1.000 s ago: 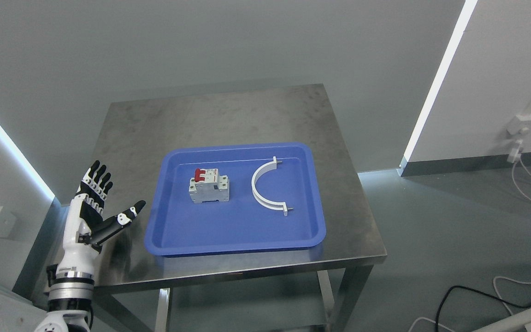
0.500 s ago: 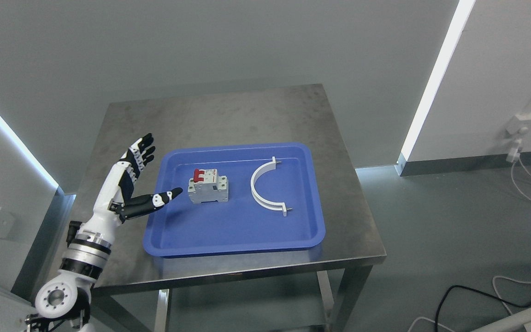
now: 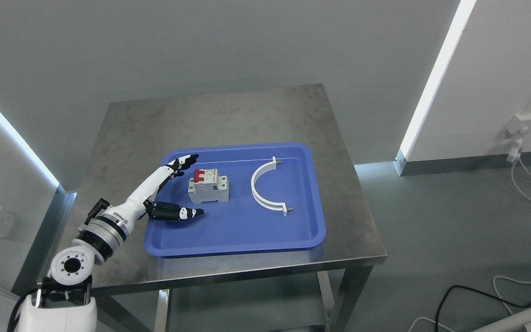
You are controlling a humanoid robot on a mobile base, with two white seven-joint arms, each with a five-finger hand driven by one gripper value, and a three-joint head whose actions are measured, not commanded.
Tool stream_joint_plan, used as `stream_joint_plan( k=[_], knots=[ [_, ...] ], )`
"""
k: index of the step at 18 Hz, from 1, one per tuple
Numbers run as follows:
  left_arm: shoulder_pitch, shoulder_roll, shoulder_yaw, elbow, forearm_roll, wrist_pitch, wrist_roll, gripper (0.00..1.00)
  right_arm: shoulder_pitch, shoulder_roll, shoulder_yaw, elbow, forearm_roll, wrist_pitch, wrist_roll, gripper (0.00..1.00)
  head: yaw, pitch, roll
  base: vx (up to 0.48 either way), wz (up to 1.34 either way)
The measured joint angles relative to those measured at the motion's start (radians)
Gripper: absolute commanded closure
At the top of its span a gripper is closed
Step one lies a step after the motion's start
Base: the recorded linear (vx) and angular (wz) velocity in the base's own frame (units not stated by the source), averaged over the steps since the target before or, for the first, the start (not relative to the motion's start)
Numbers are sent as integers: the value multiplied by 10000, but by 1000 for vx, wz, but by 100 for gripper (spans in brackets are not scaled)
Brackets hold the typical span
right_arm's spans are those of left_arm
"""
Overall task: Place circuit breaker on shelf
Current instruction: 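Grasp the red-switched circuit breaker with the left hand and lift it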
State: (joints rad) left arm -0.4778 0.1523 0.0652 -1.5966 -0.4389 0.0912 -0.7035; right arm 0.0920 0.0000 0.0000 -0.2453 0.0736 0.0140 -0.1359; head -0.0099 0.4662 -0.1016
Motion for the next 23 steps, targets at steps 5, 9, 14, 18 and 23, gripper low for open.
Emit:
stream_joint_plan(
  k=[5,9,14,18,23],
  knots=[
    [-510,113,-244,254,-643,287,-347,42,-1,0,0,0,0,0,0,0,0,0,0,0,0],
    [-739,107,-370,493,-843,352,-429,67,-1,0,0,0,0,0,0,0,0,0,0,-13,0],
    [-851,-77,-415,794,-930,-777,-451,91,-1,0,0,0,0,0,0,0,0,0,0,-3,0],
    [-1142,-511,244,937,-418,-1379,-363,89,-1,0,0,0,0,0,0,0,0,0,0,-6,0],
    [-1334,-893,1412,1039,1627,-2797,969,86,-1,0,0,1,0,0,0,0,0,0,0,-45,-4]
  ],
)
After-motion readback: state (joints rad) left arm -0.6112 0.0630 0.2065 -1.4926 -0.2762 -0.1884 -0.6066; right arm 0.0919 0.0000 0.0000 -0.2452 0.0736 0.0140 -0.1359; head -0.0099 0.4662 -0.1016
